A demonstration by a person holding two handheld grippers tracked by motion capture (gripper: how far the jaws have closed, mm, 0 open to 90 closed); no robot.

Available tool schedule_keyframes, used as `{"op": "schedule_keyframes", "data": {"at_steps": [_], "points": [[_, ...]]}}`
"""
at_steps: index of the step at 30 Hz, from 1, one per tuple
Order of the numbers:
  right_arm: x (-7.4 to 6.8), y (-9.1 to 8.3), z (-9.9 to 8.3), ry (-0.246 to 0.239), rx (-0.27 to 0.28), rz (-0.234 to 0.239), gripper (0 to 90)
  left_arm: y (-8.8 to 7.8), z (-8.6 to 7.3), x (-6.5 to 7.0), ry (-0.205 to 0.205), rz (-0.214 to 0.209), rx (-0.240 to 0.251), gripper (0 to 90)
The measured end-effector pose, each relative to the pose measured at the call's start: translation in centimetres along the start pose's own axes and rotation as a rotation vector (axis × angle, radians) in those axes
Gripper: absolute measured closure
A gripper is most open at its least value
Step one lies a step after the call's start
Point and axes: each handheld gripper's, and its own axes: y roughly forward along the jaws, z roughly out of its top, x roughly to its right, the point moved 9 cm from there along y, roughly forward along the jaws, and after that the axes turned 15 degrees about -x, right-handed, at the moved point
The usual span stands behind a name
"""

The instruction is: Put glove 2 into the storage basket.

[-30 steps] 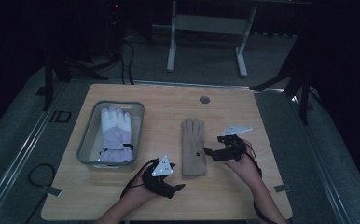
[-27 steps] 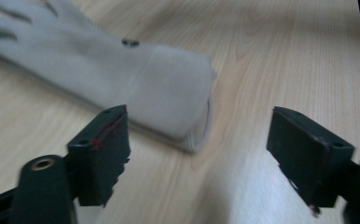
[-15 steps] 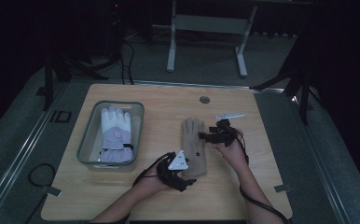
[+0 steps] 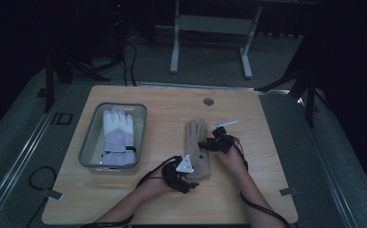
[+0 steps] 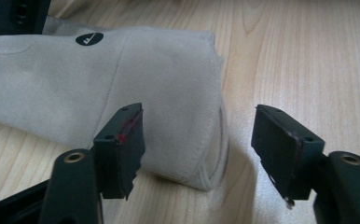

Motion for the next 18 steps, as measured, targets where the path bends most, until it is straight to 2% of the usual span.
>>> {"op": "schedule_keyframes", "data": {"at_steps": [1, 2, 3, 6, 10, 14, 16, 18], "points": [[0.0, 0.0, 0.0, 0.000, 0.000, 0.000, 63.3, 0.0, 0.0, 0.0, 0.000, 0.000, 0.000, 35.3], [-0.1, -0.1, -0.1, -0.017, 0.004, -0.013, 69.2, 0.0, 0.0, -0.1, 0.003, 0.005, -0.006, 35.3], [-0.4, -0.2, -0.1, -0.048, 0.011, -0.054, 73.8, 0.1, 0.0, -0.1, 0.007, 0.007, -0.011, 37.0], [-0.7, -0.2, -0.1, -0.072, 0.013, -0.110, 76.4, 0.2, 0.0, -0.1, 0.020, 0.027, -0.030, 40.1], [-0.8, -0.3, -0.1, -0.073, 0.015, -0.125, 78.7, 0.2, 0.0, -0.4, 0.033, 0.058, -0.054, 47.7], [-1.0, -0.3, 0.0, -0.079, 0.009, -0.150, 79.5, 0.1, 0.1, -1.0, 0.021, 0.106, -0.080, 63.7], [-1.0, -0.4, 0.1, -0.075, 0.003, -0.154, 79.9, 0.1, 0.2, -1.3, -0.007, 0.102, -0.090, 75.8], [-1.1, -0.4, 0.2, -0.072, -0.002, -0.155, 80.6, 0.0, 0.3, -1.4, -0.001, 0.104, -0.113, 79.0]]}}
